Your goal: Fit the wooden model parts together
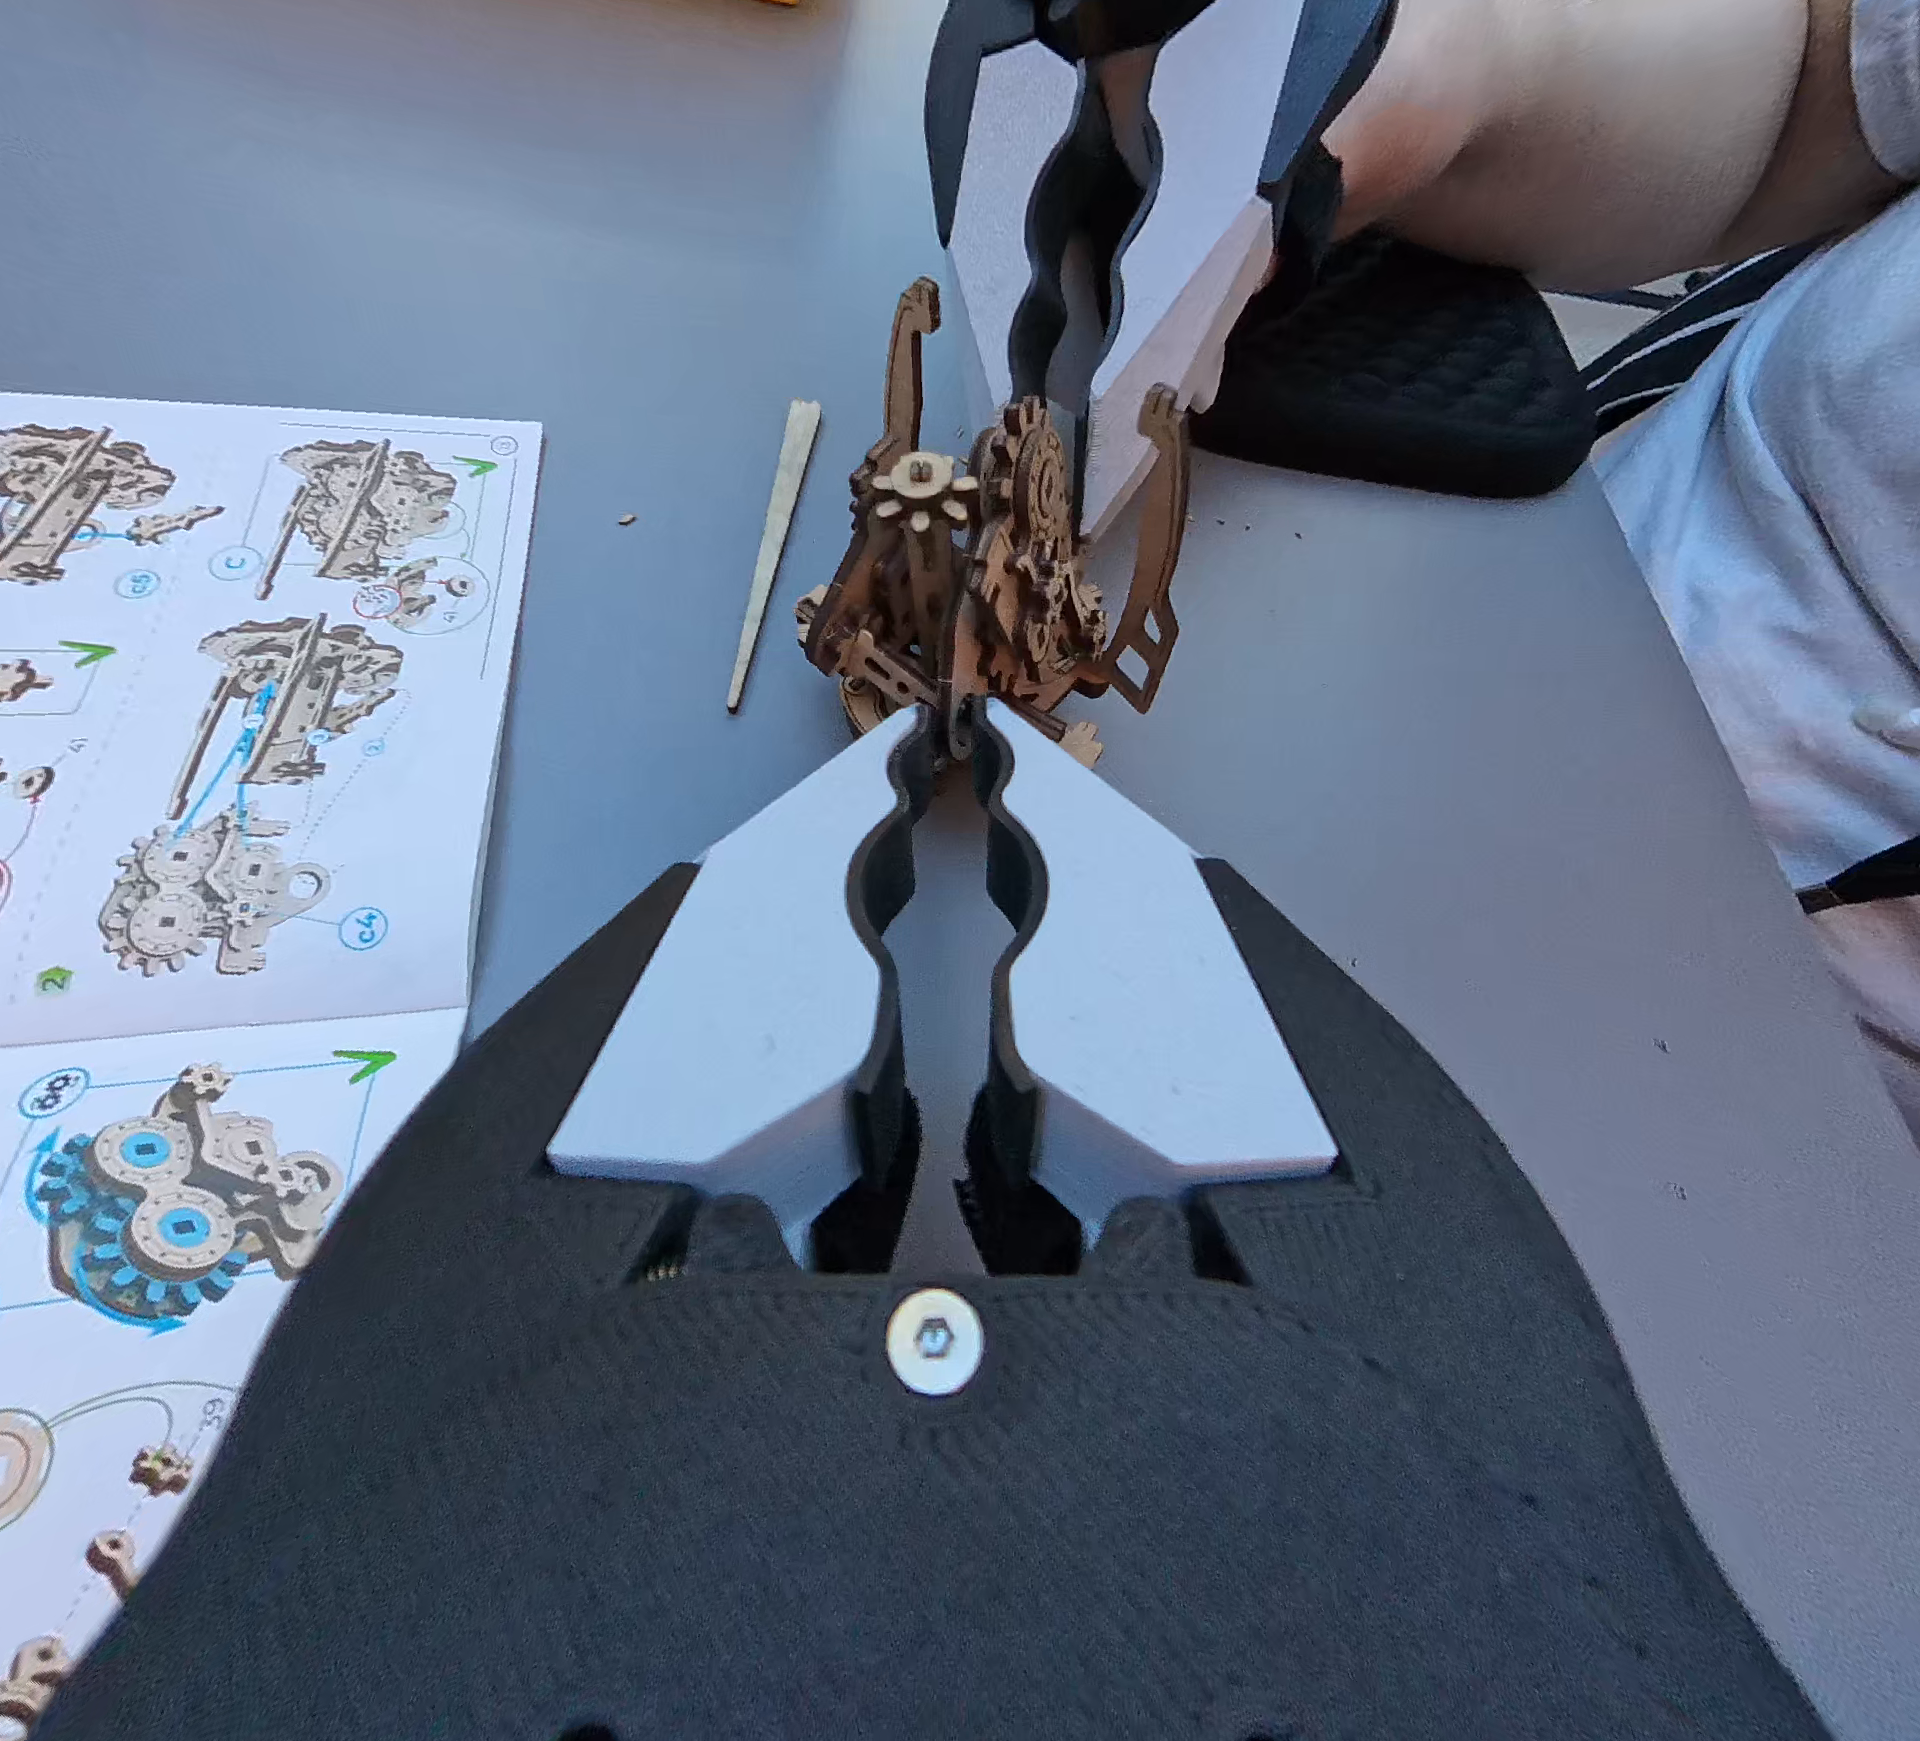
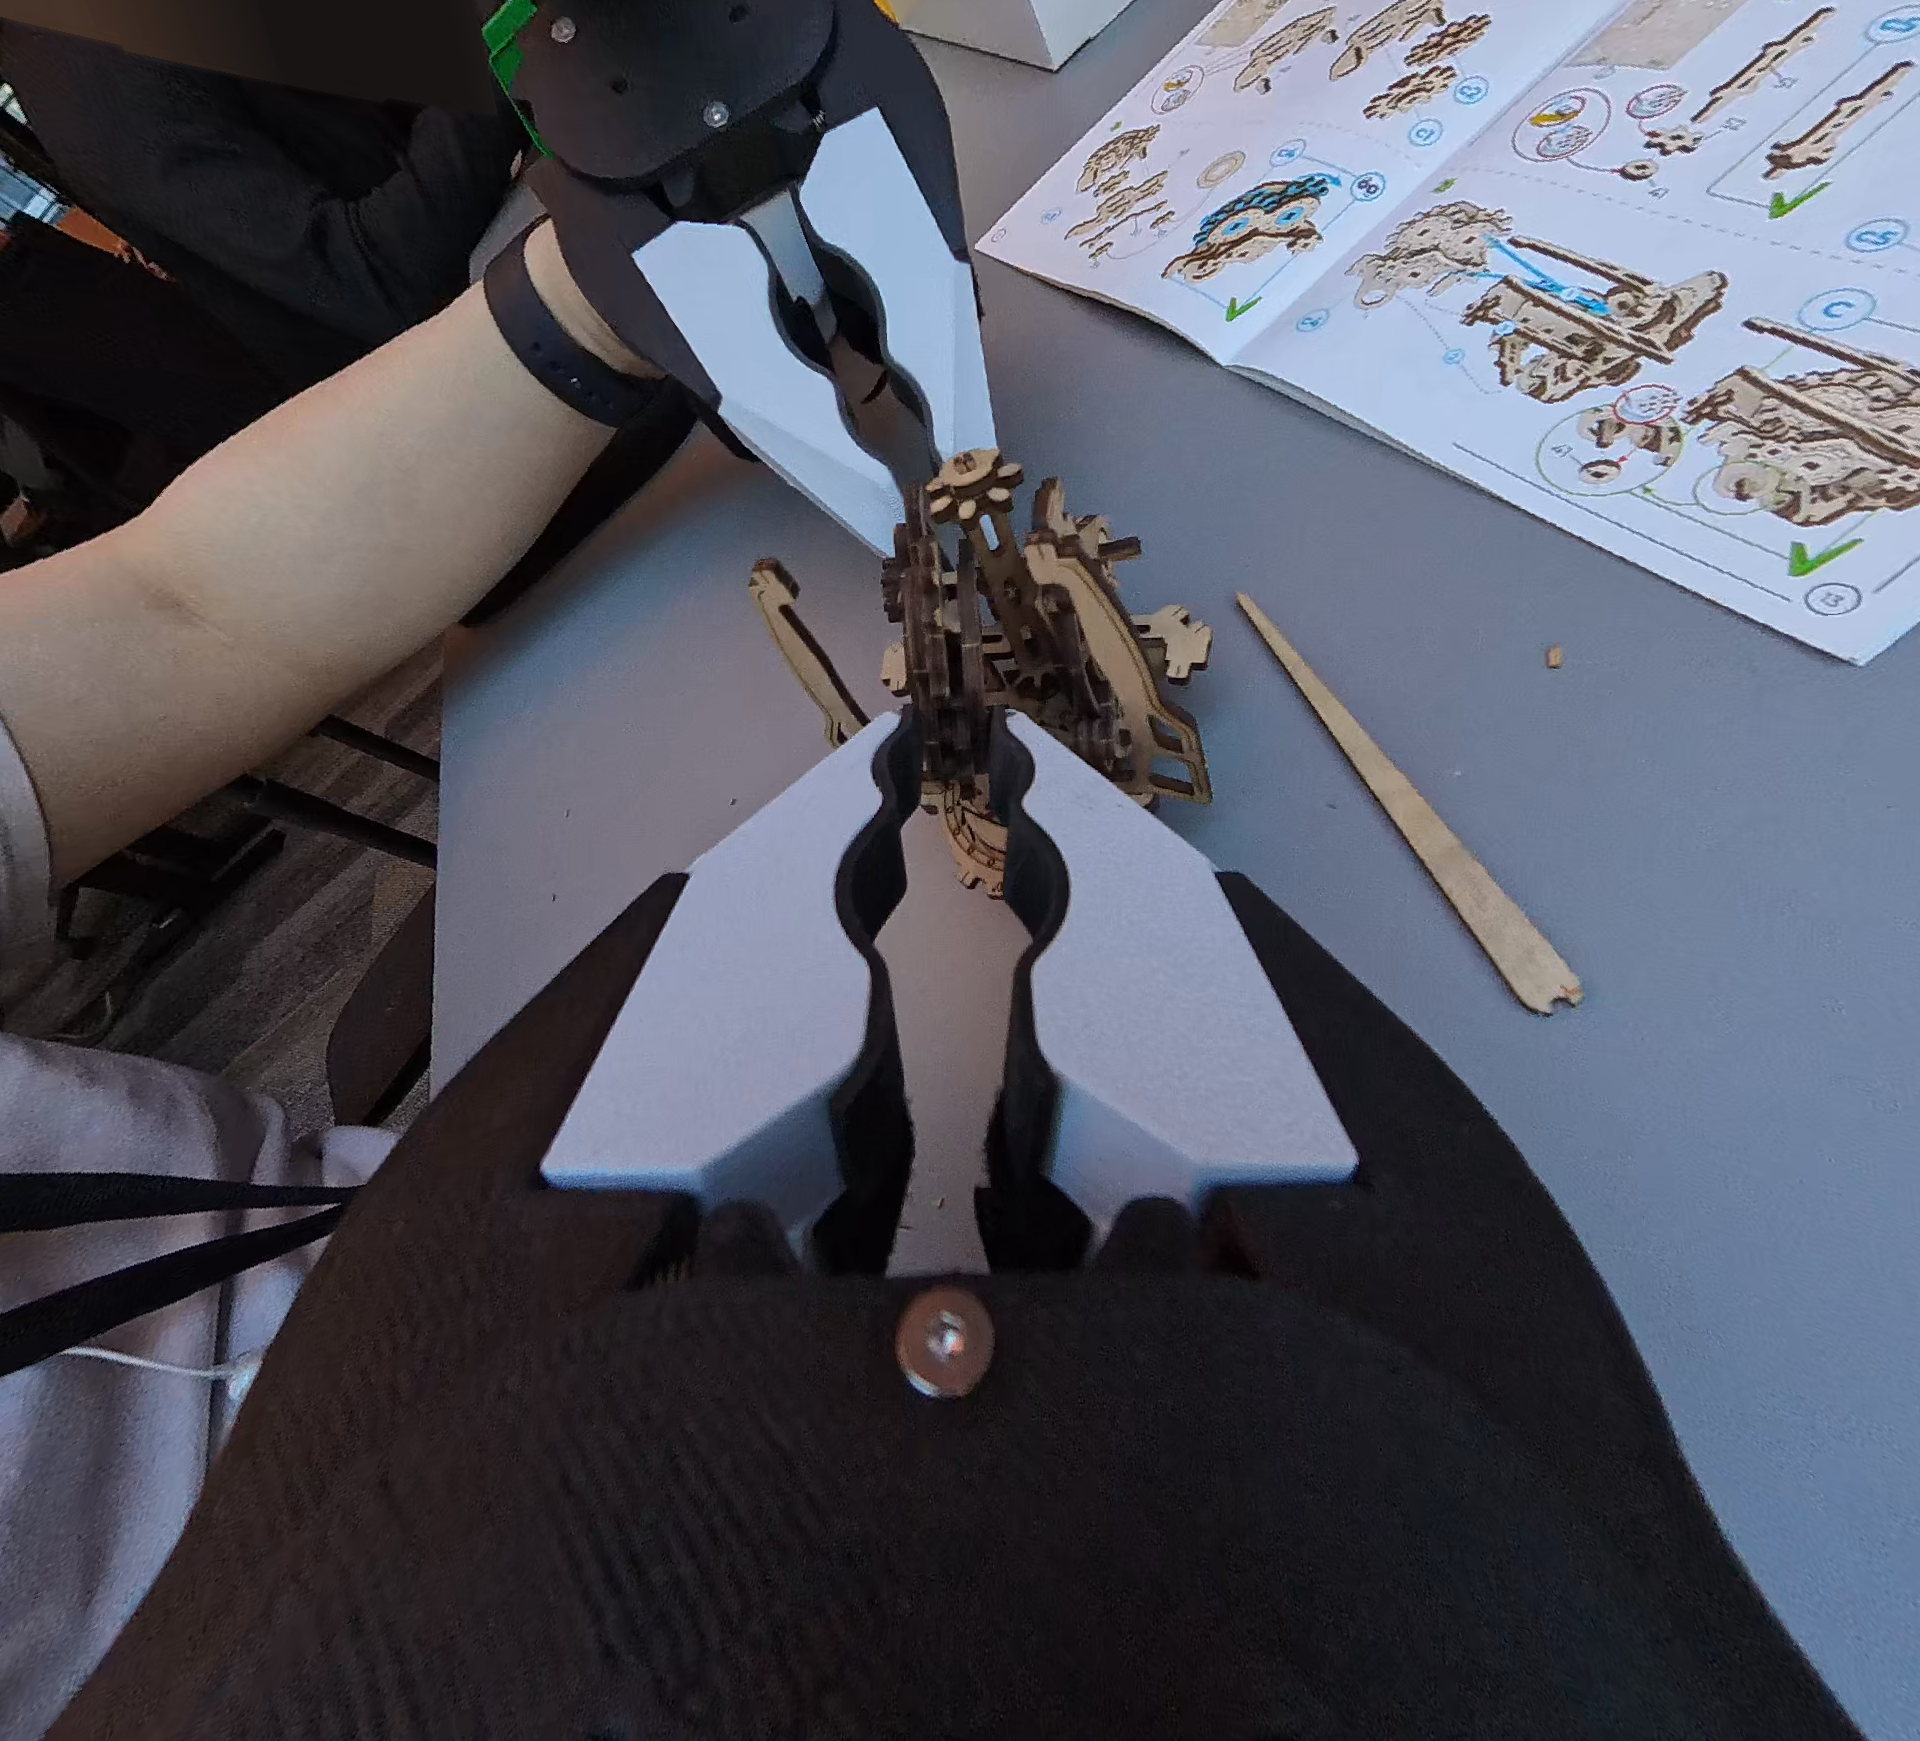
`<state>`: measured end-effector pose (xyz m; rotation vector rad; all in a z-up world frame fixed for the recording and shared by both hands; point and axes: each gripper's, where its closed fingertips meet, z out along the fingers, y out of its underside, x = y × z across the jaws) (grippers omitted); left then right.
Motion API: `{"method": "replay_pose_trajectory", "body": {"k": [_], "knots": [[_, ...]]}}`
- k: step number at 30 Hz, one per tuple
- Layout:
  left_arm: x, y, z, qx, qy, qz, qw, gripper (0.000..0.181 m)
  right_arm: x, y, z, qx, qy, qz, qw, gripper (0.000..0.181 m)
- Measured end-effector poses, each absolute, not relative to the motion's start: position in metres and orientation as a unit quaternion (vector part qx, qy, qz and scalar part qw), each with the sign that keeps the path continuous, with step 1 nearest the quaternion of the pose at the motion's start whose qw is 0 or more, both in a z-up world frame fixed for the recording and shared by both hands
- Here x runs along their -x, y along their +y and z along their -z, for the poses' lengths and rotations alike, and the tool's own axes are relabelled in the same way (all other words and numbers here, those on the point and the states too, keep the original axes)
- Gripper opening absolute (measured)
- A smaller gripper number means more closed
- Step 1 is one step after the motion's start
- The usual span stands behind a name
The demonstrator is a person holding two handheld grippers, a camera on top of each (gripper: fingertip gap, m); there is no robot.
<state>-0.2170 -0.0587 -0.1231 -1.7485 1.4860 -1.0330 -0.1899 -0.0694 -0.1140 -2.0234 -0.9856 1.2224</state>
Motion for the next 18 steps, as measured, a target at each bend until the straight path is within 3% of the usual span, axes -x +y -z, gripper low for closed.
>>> {"method": "replay_pose_trajectory", "body": {"k": [5, 8, 12, 15, 18], "knots": [[0.214, -0.056, 0.121, 0.663, 0.535, 0.423, 0.308, 0.002, 0.185, -0.064, 0.112, 0.75, -0.376, -0.466, 0.282, 0.011], [0.212, -0.05, 0.12, 0.672, 0.512, 0.418, 0.334, 0.001, 0.18, -0.058, 0.107, 0.745, -0.37, -0.464, 0.304, 0.028], [0.21, -0.045, 0.12, 0.685, 0.487, 0.408, 0.357, 0.001, 0.165, -0.054, 0.1, 0.755, -0.353, -0.421, 0.359, 0.036], [0.208, -0.042, 0.12, 0.699, 0.467, 0.4, 0.365, 0.001, 0.156, -0.058, 0.093, 0.763, -0.339, -0.359, 0.418, 0.03], [0.203, -0.04, 0.12, 0.712, 0.448, 0.398, 0.366, 0.001, 0.165, -0.071, 0.1, 0.774, -0.361, -0.307, 0.42, 0.03]]}}
